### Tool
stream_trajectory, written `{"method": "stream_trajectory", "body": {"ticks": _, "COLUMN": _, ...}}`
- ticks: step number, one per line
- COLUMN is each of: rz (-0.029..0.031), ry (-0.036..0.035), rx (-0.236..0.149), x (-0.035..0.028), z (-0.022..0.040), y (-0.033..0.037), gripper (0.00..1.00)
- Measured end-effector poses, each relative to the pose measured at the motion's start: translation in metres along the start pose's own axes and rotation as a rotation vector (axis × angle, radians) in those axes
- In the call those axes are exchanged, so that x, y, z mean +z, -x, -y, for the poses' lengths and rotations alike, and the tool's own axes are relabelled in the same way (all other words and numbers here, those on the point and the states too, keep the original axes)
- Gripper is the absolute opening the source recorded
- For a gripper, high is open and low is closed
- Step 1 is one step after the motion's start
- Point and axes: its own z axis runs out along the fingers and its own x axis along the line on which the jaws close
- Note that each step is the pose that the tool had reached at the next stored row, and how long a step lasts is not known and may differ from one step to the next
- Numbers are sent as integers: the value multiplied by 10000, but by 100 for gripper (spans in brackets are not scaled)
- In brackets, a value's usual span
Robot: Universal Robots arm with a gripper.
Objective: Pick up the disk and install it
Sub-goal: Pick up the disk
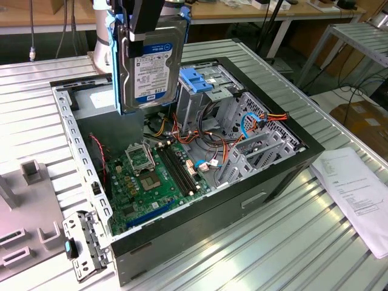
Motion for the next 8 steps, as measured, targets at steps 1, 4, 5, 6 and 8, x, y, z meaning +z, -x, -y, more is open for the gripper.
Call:
{"method": "stream_trajectory", "body": {"ticks": 1, "rz": 0, "ry": 1, "rx": 0, "x": 4, "z": 26, "y": -27, "gripper": 37}}
{"method": "stream_trajectory", "body": {"ticks": 4, "rz": -1, "ry": 0, "rx": 0, "x": 19, "z": 63, "y": -99, "gripper": 37}}
{"method": "stream_trajectory", "body": {"ticks": 5, "rz": 0, "ry": -2, "rx": 0, "x": 30, "z": 81, "y": -142, "gripper": 37}}
{"method": "stream_trajectory", "body": {"ticks": 6, "rz": 1, "ry": -5, "rx": 0, "x": 41, "z": 110, "y": -171, "gripper": 37}}
{"method": "stream_trajectory", "body": {"ticks": 8, "rz": 0, "ry": -3, "rx": -1, "x": 48, "z": 149, "y": -189, "gripper": 37}}
